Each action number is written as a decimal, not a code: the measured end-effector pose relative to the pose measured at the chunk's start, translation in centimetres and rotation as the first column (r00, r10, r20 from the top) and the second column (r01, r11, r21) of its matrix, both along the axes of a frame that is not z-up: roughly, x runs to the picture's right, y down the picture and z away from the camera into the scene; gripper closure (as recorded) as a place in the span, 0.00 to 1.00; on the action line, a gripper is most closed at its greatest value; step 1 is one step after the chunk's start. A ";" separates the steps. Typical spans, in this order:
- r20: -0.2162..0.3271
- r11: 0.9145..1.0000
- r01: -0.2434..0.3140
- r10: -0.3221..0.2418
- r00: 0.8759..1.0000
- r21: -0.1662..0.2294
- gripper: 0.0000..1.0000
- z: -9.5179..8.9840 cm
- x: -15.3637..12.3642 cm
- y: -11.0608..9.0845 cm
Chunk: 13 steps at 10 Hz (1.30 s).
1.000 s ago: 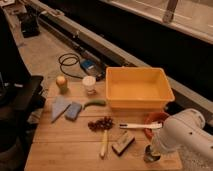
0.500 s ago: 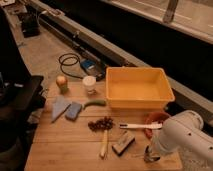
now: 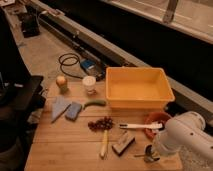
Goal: Place fork in metal cup
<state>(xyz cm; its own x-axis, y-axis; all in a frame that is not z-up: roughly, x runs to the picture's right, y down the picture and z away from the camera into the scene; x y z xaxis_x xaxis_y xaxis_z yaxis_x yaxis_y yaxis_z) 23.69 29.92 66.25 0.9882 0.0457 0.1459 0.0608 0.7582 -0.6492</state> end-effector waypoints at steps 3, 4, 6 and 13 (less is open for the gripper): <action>-0.002 1.000 0.012 -0.012 1.000 0.013 0.32 -0.4 -0.5 -0.7; -0.002 1.000 0.018 -0.018 1.000 0.017 0.32 -0.5 -0.7 -0.9; -0.005 0.999 0.027 -0.027 1.000 0.022 0.32 -0.6 -0.9 -1.2; -0.077 0.993 0.095 -0.089 0.993 0.073 0.32 -3.3 0.2 -5.2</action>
<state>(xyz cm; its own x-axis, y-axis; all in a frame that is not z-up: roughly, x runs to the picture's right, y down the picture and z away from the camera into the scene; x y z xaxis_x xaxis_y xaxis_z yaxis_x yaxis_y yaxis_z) 23.91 24.70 62.99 0.9959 -0.0543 0.0725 0.0869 0.7992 -0.5947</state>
